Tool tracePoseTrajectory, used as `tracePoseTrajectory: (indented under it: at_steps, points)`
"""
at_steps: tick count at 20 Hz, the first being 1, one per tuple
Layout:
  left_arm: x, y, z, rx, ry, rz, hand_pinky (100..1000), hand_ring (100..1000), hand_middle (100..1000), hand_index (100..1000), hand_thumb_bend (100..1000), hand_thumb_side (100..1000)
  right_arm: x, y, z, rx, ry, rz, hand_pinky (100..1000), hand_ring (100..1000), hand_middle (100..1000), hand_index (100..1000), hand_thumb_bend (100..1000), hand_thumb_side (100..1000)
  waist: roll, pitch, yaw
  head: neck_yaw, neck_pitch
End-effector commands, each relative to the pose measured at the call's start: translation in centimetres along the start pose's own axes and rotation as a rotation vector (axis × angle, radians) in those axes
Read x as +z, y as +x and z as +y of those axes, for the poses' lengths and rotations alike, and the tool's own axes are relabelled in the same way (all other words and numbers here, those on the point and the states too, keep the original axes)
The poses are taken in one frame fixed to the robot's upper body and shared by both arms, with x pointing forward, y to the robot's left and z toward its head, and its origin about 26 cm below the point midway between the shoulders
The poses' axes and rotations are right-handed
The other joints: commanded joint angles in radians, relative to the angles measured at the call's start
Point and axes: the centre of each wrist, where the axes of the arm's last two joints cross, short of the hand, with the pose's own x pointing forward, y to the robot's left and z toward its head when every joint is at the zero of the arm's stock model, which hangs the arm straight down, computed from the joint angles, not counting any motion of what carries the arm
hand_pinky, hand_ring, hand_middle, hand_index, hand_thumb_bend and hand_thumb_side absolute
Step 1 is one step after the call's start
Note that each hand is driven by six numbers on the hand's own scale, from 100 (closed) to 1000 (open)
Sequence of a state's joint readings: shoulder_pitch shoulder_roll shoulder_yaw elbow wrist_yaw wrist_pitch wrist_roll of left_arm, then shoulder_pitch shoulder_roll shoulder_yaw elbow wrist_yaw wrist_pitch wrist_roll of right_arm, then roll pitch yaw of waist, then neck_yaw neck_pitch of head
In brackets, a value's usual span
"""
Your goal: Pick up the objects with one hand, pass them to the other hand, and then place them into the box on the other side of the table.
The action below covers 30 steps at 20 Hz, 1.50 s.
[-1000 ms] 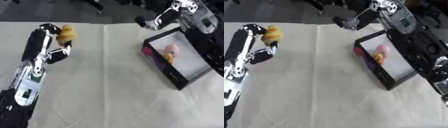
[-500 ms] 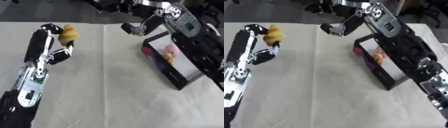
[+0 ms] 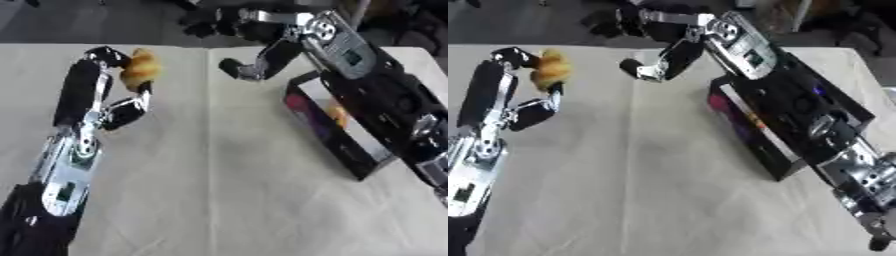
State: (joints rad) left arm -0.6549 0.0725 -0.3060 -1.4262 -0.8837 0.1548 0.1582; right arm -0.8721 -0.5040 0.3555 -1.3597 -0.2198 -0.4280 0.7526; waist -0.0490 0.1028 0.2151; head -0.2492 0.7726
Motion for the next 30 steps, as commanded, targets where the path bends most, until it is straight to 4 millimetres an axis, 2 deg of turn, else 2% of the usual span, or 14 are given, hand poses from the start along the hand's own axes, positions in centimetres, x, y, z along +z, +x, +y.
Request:
tracePoseTrajectory:
  at_steps: [1,10,19,30]
  points:
    - [-0.5,1.1,0.5,-0.012,0.041,-0.048,763,675,553,531,104,100,-0.6,0.5,-0.9,0.129,0.124,-0.069,1000,1000,1000,1000,100,198,-0.011,-0.006,0.001,-0.003,-0.003]
    - [-0.7,2.1,0.1,-0.027,0.063,-0.104,764,675,554,532,111,100,-1.7,-0.4,-0.5,0.152,0.131,-0.024,1000,1000,1000,1000,100,199,-0.006,0.001,0.011,-0.017,-0.003]
    - [-0.6,3.6,0.3,-0.007,0.065,-0.170,763,673,553,531,126,100,-1.6,-1.8,0.1,0.163,0.105,0.055,1000,1000,1000,1000,100,199,-0.001,0.009,0.020,-0.039,-0.003]
    - [-0.5,4.9,0.3,-0.016,0.072,-0.237,761,667,543,525,149,100,-1.7,-2.5,0.5,0.133,0.098,0.090,1000,1000,1000,1000,100,198,0.002,0.015,0.029,-0.060,-0.003]
